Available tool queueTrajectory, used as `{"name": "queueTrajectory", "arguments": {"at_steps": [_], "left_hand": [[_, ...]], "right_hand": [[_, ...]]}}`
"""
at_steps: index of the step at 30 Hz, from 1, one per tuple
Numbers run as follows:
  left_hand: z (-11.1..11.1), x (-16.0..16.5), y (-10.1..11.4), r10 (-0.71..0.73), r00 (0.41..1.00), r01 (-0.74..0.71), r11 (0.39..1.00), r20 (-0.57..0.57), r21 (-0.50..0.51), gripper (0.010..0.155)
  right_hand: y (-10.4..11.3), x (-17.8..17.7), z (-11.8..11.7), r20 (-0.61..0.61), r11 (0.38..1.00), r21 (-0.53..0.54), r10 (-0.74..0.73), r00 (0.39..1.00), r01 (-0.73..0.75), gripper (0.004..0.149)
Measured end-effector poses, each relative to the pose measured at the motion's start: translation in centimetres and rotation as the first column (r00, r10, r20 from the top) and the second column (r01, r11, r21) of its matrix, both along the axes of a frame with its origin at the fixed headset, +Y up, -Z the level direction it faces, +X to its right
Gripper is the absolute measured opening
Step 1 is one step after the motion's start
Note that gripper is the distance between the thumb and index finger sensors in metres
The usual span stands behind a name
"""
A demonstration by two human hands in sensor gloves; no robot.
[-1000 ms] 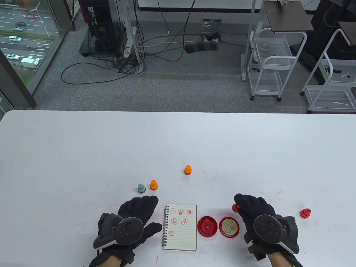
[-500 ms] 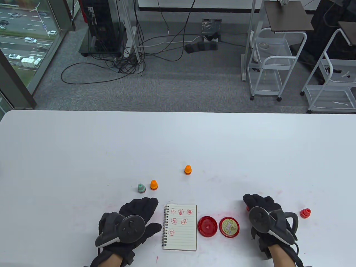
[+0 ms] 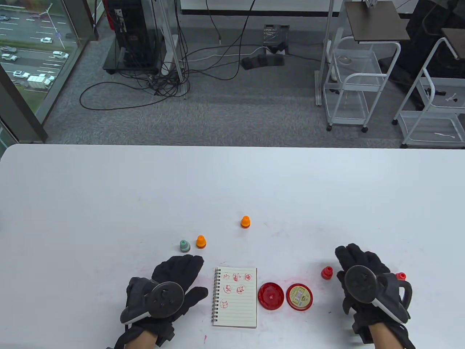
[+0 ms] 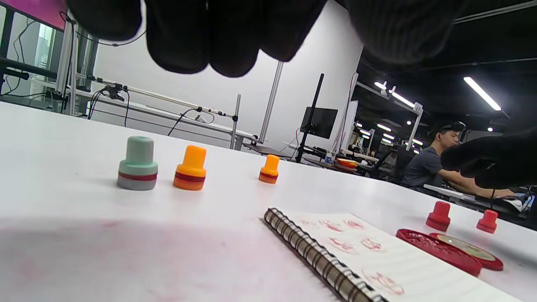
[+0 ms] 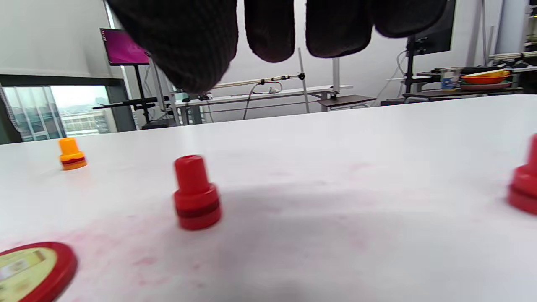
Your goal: Stamp reward stamp onto notebook
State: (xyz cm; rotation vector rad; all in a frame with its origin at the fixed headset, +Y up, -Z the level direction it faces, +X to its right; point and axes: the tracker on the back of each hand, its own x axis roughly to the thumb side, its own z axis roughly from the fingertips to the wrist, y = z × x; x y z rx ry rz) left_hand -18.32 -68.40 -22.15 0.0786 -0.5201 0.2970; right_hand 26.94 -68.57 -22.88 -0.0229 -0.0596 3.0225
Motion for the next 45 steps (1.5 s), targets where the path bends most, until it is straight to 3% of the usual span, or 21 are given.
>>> {"name": "queueTrajectory", "arguments": {"at_steps": [8, 14, 26, 32, 36, 41, 45], "left_hand": [[-0.3, -0.4, -0.2, -0.024, 0.999, 0.023, 0.999, -0.026, -0.036, 0.082], [-0.4, -0.4, -0.3, -0.040, 0.999, 0.039, 0.998, -0.030, -0.055, 0.080], [-0.6, -0.6, -0.7, -0.055, 0.997, 0.051, 0.996, -0.048, -0.080, 0.079], [-0.6, -0.8, -0.7, -0.049, 0.997, 0.044, 0.995, -0.060, -0.085, 0.079], [-0.6, -0.7, -0.8, -0.050, 0.997, 0.045, 0.995, -0.057, -0.087, 0.079], [-0.4, -0.3, -0.8, -0.038, 0.998, 0.034, 0.996, -0.046, -0.084, 0.078], [-0.2, 0.1, -0.6, -0.003, 0.999, 0.000, 0.997, -0.046, -0.080, 0.078]], "right_hand": [[1.0, 6.5, -0.8, 0.158, 0.992, -0.091, 0.104, 0.982, -0.090, 0.061], [-0.8, 9.3, -1.3, 0.264, 0.977, -0.199, 0.124, 0.957, -0.072, 0.061], [-4.3, 10.6, -2.1, 0.286, 0.957, -0.277, 0.163, 0.944, -0.082, 0.056], [-3.0, 10.4, -1.3, 0.245, 0.985, -0.130, 0.139, 0.959, -0.110, 0.049], [-0.5, 9.2, -0.4, 0.193, 1.000, -0.007, 0.000, 0.981, 0.002, 0.049], [3.0, 6.1, 0.7, 0.059, 0.981, 0.119, -0.163, 0.985, 0.156, 0.049], [5.0, 2.4, 1.3, -0.053, 0.962, 0.175, -0.204, 0.978, 0.210, 0.049]]}}
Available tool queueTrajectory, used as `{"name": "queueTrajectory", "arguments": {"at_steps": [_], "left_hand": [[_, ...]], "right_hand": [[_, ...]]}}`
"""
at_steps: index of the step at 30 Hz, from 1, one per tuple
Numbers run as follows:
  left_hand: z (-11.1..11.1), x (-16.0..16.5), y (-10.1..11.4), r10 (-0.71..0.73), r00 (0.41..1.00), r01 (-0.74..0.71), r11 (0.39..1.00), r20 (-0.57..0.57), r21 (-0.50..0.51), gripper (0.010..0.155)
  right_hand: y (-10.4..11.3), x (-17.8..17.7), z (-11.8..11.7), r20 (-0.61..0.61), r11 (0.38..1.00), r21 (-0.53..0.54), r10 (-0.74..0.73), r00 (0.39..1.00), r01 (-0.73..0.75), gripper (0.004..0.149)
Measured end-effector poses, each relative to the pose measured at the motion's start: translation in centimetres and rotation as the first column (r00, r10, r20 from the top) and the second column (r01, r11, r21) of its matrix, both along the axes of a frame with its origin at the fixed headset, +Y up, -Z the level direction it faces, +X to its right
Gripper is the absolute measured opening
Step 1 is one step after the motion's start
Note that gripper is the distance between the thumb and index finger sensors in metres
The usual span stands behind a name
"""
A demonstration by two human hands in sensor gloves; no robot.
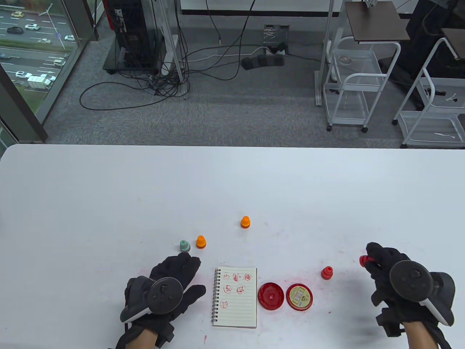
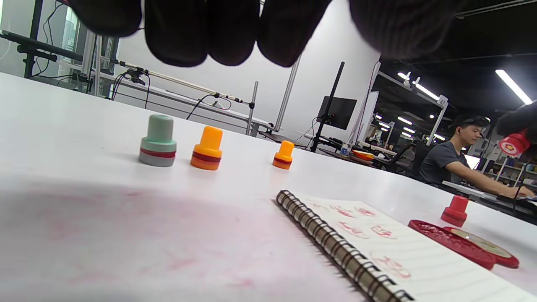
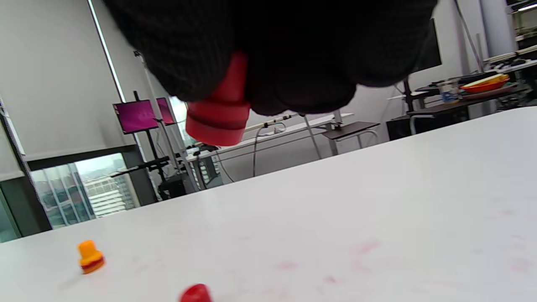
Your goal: Stamp reward stamp onto notebook
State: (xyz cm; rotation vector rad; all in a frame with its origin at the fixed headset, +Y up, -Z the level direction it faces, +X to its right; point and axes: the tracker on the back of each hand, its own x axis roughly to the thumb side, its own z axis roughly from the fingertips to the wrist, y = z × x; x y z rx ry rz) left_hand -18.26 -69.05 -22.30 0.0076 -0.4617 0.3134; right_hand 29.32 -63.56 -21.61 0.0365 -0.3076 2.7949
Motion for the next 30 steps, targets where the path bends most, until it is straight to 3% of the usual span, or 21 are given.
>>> {"name": "queueTrajectory", "arguments": {"at_steps": [6, 12, 15, 18, 20, 23, 30], "left_hand": [[0.5, 1.0, 0.4, 0.014, 0.999, -0.015, 1.000, 0.046, 0.026, 0.078], [0.8, 1.8, 0.3, 0.030, 0.995, -0.031, 0.999, 0.097, 0.014, 0.077], [0.9, 2.3, 0.3, 0.055, 0.991, -0.056, 0.998, 0.119, 0.008, 0.077], [1.2, 2.9, 0.3, 0.081, 0.987, -0.083, 0.996, 0.139, 0.013, 0.078], [1.3, 3.4, 0.3, 0.109, 0.982, -0.112, 0.994, 0.153, 0.013, 0.079], [1.5, 3.9, 0.2, 0.143, 0.976, -0.146, 0.989, 0.165, 0.003, 0.080], [1.7, 5.1, -0.1, 0.195, 0.959, -0.196, 0.980, 0.206, -0.014, 0.082]], "right_hand": [[1.3, -6.8, 0.2, -0.168, 0.986, 0.043, -0.150, 0.974, 0.159, 0.048], [1.8, -13.2, 0.9, -0.333, 0.968, 0.090, -0.194, 0.923, 0.236, 0.048], [0.3, -15.5, 0.9, -0.400, 0.940, 0.071, -0.280, 0.873, 0.334, 0.048], [-3.0, -17.1, 1.4, -0.404, 0.862, 0.075, -0.434, 0.806, 0.502, 0.050], [-5.0, -18.7, 1.9, -0.405, 0.849, -0.057, -0.500, 0.765, 0.525, 0.053], [-5.2, -19.4, 2.4, -0.434, 0.878, -0.035, -0.444, 0.784, 0.477, 0.051], [-5.2, -20.5, 2.9, -0.498, 0.882, -0.019, -0.416, 0.761, 0.470, 0.049]]}}
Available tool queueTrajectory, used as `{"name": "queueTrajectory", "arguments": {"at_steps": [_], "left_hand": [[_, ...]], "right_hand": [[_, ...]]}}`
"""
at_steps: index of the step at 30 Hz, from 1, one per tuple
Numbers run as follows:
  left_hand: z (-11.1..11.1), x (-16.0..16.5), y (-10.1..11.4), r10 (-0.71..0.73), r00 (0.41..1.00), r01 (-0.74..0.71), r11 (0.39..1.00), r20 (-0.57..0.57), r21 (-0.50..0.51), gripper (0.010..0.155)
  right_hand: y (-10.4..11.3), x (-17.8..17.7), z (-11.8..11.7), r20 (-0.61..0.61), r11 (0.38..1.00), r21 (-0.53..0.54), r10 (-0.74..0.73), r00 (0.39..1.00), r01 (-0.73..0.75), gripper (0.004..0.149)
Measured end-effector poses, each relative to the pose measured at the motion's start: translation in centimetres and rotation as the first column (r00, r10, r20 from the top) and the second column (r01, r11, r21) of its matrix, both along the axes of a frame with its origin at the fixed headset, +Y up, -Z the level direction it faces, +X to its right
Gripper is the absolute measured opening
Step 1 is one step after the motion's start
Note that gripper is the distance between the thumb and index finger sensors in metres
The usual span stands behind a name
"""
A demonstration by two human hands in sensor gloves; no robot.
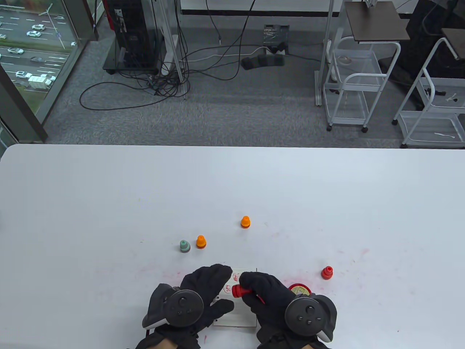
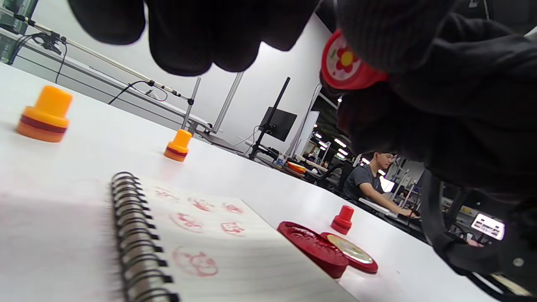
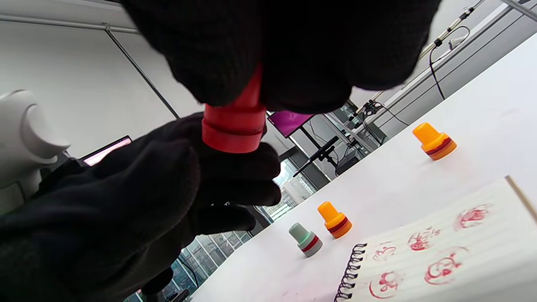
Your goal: Stamp reward stamp onto notebook
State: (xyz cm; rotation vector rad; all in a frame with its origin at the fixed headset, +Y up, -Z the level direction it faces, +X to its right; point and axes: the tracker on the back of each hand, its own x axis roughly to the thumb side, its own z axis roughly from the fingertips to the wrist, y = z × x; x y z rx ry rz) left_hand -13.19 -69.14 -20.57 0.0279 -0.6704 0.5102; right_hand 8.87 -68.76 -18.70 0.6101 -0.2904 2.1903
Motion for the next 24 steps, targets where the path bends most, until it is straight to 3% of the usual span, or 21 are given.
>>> {"name": "queueTrajectory", "arguments": {"at_steps": [13, 24], "left_hand": [[-0.2, 0.3, -0.1, 0.022, 0.999, -0.021, 0.999, 0.030, -0.049, 0.066], [-1.8, -2.3, -1.7, -0.126, 0.988, 0.116, 0.988, -0.091, -0.107, 0.067]], "right_hand": [[-0.1, -0.8, 0.5, -0.002, 0.998, 0.044, 0.044, 0.999, -0.044, 0.047], [0.1, 0.9, 0.3, 0.053, 1.000, 0.027, -0.006, 0.999, 0.005, 0.047]]}}
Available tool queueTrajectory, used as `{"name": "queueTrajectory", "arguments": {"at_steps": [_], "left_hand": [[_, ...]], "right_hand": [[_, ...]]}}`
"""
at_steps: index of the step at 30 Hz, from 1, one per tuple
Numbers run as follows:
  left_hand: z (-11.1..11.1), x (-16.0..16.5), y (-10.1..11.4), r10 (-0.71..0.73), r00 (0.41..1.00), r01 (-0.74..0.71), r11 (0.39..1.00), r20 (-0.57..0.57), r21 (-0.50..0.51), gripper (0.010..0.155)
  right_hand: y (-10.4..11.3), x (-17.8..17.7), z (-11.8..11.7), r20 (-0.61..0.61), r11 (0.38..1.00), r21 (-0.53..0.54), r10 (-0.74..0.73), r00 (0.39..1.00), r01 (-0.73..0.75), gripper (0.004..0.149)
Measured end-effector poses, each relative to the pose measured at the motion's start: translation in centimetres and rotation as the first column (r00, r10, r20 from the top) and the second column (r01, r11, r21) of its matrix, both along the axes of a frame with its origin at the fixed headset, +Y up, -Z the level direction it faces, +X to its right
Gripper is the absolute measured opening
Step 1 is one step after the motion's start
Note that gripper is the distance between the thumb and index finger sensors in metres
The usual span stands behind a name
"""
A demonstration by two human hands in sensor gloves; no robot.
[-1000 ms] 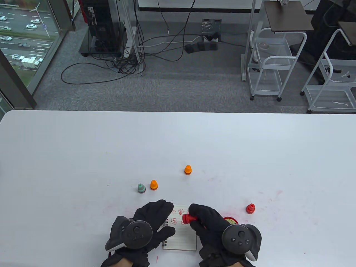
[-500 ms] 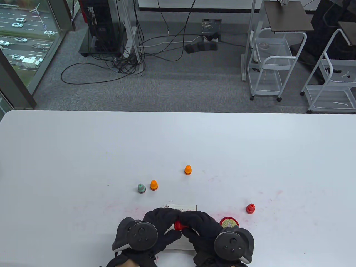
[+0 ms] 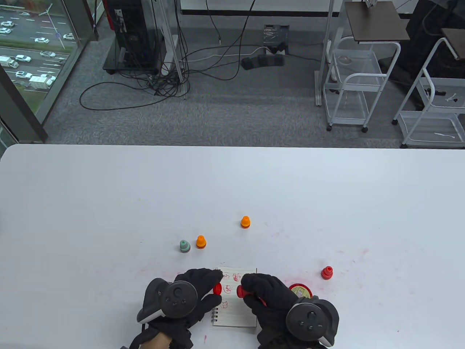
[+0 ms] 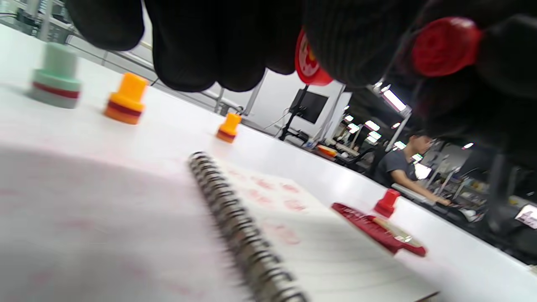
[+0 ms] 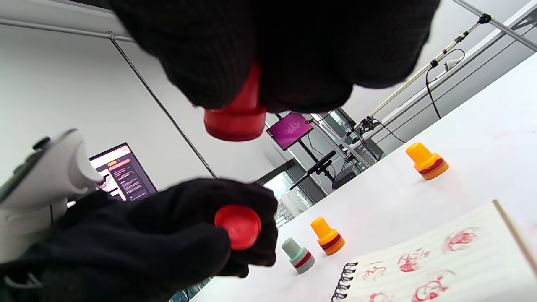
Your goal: Stamp reward stamp onto notebook
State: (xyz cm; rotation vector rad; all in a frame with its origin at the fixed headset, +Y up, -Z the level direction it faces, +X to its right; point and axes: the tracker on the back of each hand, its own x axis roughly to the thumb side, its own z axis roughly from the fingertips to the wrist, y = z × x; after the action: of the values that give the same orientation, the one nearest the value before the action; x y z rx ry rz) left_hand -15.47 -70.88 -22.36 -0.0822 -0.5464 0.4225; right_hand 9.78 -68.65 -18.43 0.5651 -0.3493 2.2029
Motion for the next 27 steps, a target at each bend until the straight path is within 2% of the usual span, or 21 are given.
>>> {"name": "queueTrajectory", "arguments": {"at_steps": [3, 5, 11, 23, 27], "left_hand": [[-0.7, -0.6, -1.3, -0.124, 0.992, 0.120, 0.988, -0.029, -0.101, 0.067], [-1.0, -0.9, -2.2, -0.207, 0.978, 0.202, 0.971, -0.034, -0.125, 0.067], [-1.6, -1.0, -4.0, -0.332, 0.943, 0.318, 0.917, -0.018, -0.242, 0.070], [-1.7, -1.5, -3.7, -0.346, 0.937, 0.329, 0.920, -0.047, -0.215, 0.074], [-1.7, -1.7, -3.4, -0.329, 0.943, 0.311, 0.924, -0.049, -0.225, 0.078]], "right_hand": [[-0.1, 0.5, -0.1, 0.015, 1.000, -0.009, -0.009, 1.000, 0.009, 0.047], [-0.1, 0.7, -0.3, 0.021, 1.000, -0.017, -0.012, 1.000, 0.013, 0.047], [-0.3, 1.1, -0.5, 0.031, 0.999, -0.033, -0.005, 1.000, 0.006, 0.046], [-0.3, 1.3, -0.6, 0.035, 0.999, -0.042, 0.011, 0.999, -0.010, 0.046], [0.1, 1.8, -0.7, 0.083, 0.999, 0.005, 0.034, 0.996, -0.034, 0.046]]}}
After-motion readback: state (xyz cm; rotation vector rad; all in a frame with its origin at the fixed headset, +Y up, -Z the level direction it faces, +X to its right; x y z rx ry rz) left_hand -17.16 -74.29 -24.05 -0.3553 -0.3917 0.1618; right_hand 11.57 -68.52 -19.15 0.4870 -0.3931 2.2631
